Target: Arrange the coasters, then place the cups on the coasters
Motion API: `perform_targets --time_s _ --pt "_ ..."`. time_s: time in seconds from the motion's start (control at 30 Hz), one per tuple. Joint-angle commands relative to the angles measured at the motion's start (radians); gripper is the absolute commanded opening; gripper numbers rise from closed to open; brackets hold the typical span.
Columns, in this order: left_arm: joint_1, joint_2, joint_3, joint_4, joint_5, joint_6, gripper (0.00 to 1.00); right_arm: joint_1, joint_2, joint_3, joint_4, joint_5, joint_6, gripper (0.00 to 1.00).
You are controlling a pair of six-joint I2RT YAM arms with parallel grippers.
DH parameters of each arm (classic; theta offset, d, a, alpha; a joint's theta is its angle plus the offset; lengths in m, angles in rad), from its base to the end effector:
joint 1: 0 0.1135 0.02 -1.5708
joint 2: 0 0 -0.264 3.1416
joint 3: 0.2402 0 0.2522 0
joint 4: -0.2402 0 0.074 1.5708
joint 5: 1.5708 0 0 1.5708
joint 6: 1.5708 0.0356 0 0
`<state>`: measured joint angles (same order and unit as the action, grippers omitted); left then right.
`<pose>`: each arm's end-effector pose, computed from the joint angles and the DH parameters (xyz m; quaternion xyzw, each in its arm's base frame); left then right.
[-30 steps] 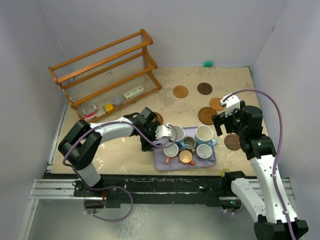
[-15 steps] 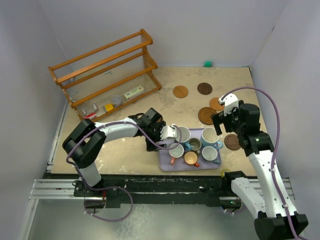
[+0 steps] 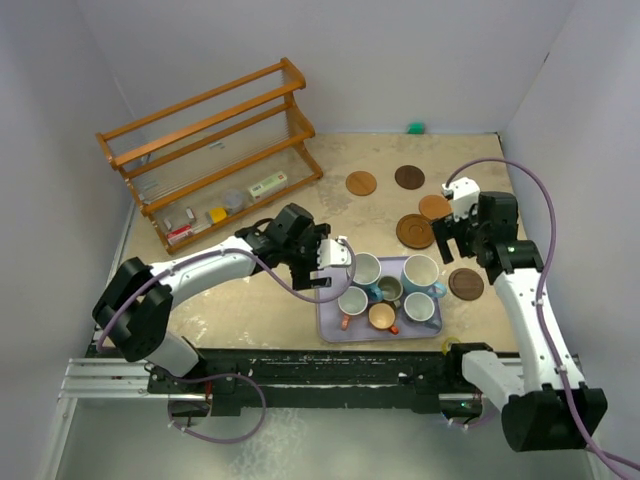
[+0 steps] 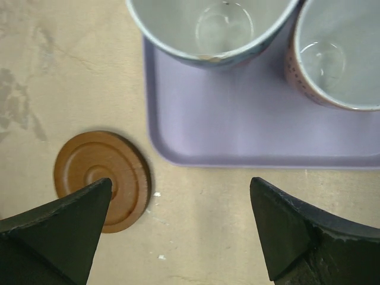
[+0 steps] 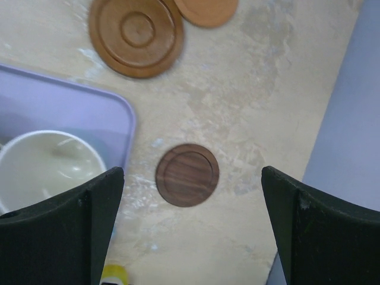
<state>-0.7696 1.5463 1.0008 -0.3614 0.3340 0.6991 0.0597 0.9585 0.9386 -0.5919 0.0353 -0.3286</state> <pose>0.2220 -0.2313 0.2168 0.6649 0.6557 -0.1684 0.3156 0.2038 0.0109 0.3217 -0.1632 0.8720 -0.0773 0.4550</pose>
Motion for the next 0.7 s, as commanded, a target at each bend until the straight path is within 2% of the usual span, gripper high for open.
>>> perform_targets --time_s 0.0,0.23,0.4,0.67 --pt "0.045 -0.058 -0.006 0.059 0.015 0.007 0.96 -0.112 0.062 0.038 -0.062 -0.007 -0.108 1.00" --pt "0.181 -0.053 -0.007 0.131 0.024 -0.079 0.96 -0.188 0.195 0.019 -0.075 -0.011 -0.215 1.00" --pt "0.207 -0.016 -0.016 0.156 -0.043 -0.090 0.96 -0.238 0.299 0.016 -0.052 -0.013 -0.278 0.99" --pt "0.242 0.023 -0.023 0.113 -0.069 -0.056 0.96 -0.306 0.463 0.020 -0.013 -0.032 -0.349 0.96"
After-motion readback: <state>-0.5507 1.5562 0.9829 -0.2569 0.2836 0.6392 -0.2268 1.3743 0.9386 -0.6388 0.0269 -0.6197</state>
